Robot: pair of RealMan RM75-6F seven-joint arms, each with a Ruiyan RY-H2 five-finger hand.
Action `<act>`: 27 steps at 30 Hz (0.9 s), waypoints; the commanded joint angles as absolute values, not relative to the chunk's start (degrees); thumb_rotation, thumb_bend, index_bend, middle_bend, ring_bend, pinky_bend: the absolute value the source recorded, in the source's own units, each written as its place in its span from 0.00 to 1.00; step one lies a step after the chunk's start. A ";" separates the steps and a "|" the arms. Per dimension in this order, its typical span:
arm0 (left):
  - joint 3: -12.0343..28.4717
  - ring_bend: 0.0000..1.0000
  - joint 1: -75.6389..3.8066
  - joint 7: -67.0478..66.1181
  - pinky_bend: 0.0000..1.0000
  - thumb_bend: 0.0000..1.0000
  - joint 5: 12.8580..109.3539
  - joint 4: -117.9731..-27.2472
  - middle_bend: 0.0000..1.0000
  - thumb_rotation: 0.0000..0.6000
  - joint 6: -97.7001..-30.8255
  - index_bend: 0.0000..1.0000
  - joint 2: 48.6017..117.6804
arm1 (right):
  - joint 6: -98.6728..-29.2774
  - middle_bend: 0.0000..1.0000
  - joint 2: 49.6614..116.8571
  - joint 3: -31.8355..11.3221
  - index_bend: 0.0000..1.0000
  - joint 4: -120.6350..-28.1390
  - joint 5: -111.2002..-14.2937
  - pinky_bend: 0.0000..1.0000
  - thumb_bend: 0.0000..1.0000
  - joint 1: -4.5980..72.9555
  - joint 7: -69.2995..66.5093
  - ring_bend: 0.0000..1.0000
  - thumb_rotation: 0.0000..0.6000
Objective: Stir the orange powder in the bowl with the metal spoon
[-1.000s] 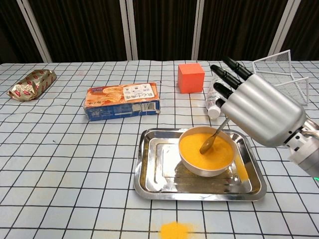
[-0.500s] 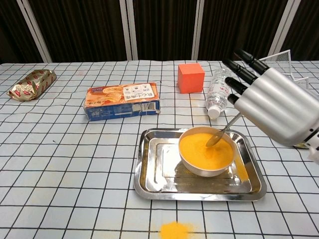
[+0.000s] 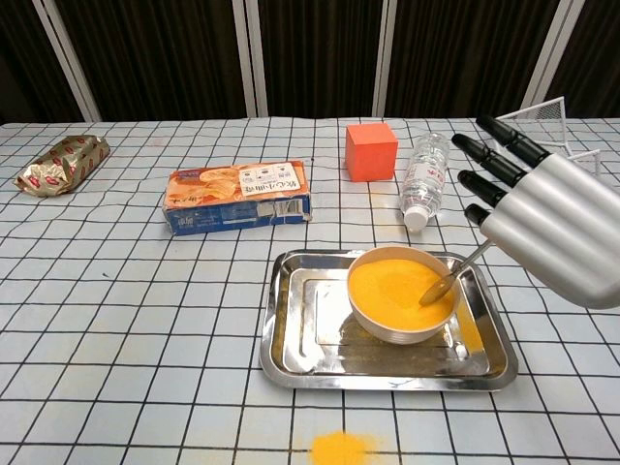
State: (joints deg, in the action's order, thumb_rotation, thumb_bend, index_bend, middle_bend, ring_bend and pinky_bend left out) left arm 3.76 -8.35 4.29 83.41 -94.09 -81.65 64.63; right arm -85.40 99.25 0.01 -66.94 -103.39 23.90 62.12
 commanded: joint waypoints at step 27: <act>3.97 0.00 -8.44 4.42 0.00 0.02 82.73 -94.19 0.00 1.00 -81.24 0.00 64.54 | -82.68 0.28 104.12 -4.07 0.79 -62.55 -100.89 0.00 0.78 25.39 59.22 0.00 1.00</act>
State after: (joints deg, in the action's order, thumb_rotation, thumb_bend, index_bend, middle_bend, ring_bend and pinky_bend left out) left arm 3.97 -8.44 4.43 82.72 -94.19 -81.23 64.54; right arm -82.69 104.11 -4.04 -62.54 -100.93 25.36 59.24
